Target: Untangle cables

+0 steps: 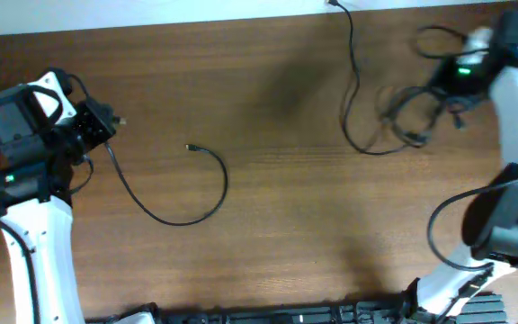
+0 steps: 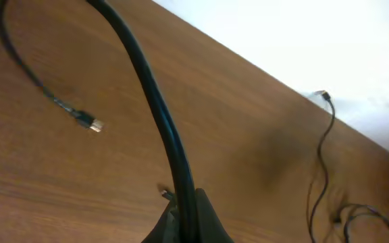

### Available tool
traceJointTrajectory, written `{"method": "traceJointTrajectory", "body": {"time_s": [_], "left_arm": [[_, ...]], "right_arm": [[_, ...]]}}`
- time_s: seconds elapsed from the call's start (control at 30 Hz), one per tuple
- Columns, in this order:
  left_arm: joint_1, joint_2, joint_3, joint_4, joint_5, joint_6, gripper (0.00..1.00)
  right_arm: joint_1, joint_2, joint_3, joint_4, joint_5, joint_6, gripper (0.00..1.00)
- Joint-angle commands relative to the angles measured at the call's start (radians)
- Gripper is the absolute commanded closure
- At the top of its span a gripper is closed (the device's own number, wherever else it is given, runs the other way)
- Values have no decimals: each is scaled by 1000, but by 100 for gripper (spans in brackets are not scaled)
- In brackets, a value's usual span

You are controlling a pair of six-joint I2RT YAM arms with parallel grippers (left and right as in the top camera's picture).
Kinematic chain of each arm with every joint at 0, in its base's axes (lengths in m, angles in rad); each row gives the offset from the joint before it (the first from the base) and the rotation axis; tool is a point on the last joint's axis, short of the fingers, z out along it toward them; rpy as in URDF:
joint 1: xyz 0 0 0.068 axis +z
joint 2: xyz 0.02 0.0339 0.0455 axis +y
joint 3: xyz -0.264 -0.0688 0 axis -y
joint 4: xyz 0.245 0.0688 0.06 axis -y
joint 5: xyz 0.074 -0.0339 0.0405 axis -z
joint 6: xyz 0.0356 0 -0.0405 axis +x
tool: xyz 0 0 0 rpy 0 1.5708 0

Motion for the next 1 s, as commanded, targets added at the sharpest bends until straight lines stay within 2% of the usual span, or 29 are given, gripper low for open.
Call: {"method": "traceJointTrajectory", "body": {"time_s": [0.0, 0.03, 0.07, 0.1, 0.13, 0.17, 0.27, 0.33, 0.4, 0.47, 0.53, 0.6, 0.63, 0.7, 0.8, 0.83, 0.87, 0.9, 0.97], "left_arm": [[-38, -23, 24, 21, -87, 19, 100], [-37, -23, 24, 21, -87, 19, 100], [-39, -23, 24, 21, -75, 19, 100], [-39, -23, 23, 20, -72, 19, 100], [-38, -23, 23, 21, -73, 19, 100], [-38, -23, 23, 17, -75, 19, 100], [-38, -23, 23, -13, -75, 19, 100], [-38, -23, 23, -21, -76, 19, 100], [-38, -23, 23, -22, -75, 34, 100], [-37, -30, 23, -8, -82, 130, 100], [-37, -50, 23, 74, -102, 151, 100], [-37, -79, 23, 235, -114, 151, 100], [-37, -77, 23, 378, -232, 249, 100], [-37, -73, 23, 567, -577, 337, 100], [-37, -66, 24, 882, -721, 597, 100], [-37, -43, 24, 1041, -793, 724, 100], [-37, -11, 32, 1135, -835, 815, 100], [-37, 63, 75, 1177, -893, 869, 100], [-21, 268, 194, 1081, -914, 871, 100]], "right_arm": [[260, 8, 15, -4, 143, -37, 96], [347, 31, 13, -5, 241, -37, 89], [431, 71, 13, -4, 292, -37, 71], [468, 96, 13, -3, 299, -37, 46], [506, 123, 13, 0, 315, -37, 16], [525, 127, 16, 16, 354, -37, 0], [497, 69, 149, -27, 359, -33, 1], [504, 43, 274, -61, 208, -34, 1], [513, 43, 278, -61, 162, -34, 1], [511, 43, 273, -61, 162, -34, 2], [511, 43, 273, -61, 162, -34, 1], [511, 43, 273, -61, 162, -34, 1], [511, 43, 273, -61, 162, -34, 1], [511, 43, 273, -61, 162, -34, 2], [511, 43, 273, -61, 162, -34, 1], [511, 43, 273, -61, 162, -34, 1], [511, 43, 273, -61, 162, -34, 1], [511, 43, 273, -61, 162, -34, 2], [511, 43, 273, -61, 162, -34, 2]]}}
